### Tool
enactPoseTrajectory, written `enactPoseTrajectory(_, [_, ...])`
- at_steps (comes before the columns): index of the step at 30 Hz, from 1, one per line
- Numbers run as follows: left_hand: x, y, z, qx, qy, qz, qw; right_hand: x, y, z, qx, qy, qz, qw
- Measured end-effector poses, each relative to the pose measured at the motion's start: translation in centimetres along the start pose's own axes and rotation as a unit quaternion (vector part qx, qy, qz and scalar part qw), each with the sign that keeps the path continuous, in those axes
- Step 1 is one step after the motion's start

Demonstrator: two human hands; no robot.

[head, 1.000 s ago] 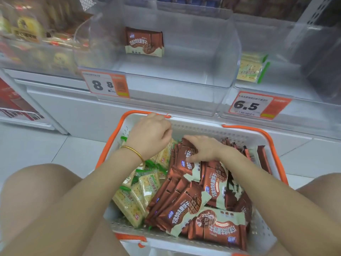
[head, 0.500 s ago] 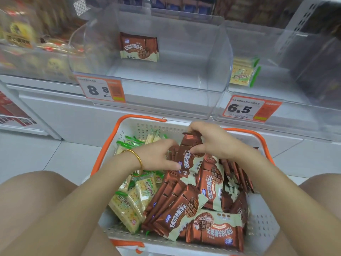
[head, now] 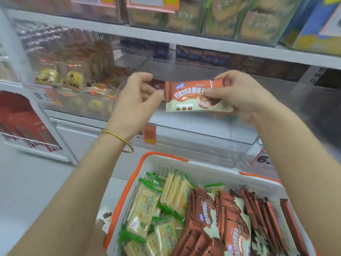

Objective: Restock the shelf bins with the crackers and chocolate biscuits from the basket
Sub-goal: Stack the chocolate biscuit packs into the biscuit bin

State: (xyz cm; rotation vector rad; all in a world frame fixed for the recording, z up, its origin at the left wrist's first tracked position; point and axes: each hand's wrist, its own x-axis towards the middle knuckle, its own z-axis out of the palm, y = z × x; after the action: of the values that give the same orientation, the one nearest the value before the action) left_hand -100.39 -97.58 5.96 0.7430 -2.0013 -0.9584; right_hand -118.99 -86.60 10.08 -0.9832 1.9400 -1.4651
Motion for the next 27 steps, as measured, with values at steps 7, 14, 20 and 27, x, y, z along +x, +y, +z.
enactPoseTrajectory(7, [0.3,-4.4,2.0,0.368,-0.087,0.068,0.923,11.5,6.4,7.4,-0.148,0.044,0.071,0.986])
enactPoseTrajectory(14, [0.7,-5.7,3.3,0.38,-0.07,0.082,0.919,17.0,8.3,11.7,-0.339,0.061,-0.02,0.939])
enactPoseTrajectory(20, [0.9,-6.1,3.8,0.39,-0.062,0.087,0.915,18.4,8.5,12.7,-0.434,0.135,-0.006,0.891])
enactPoseTrajectory(27, [0.8,-6.2,4.0,0.378,-0.039,0.099,0.92,19.1,8.6,13.2,-0.35,0.182,0.015,0.919])
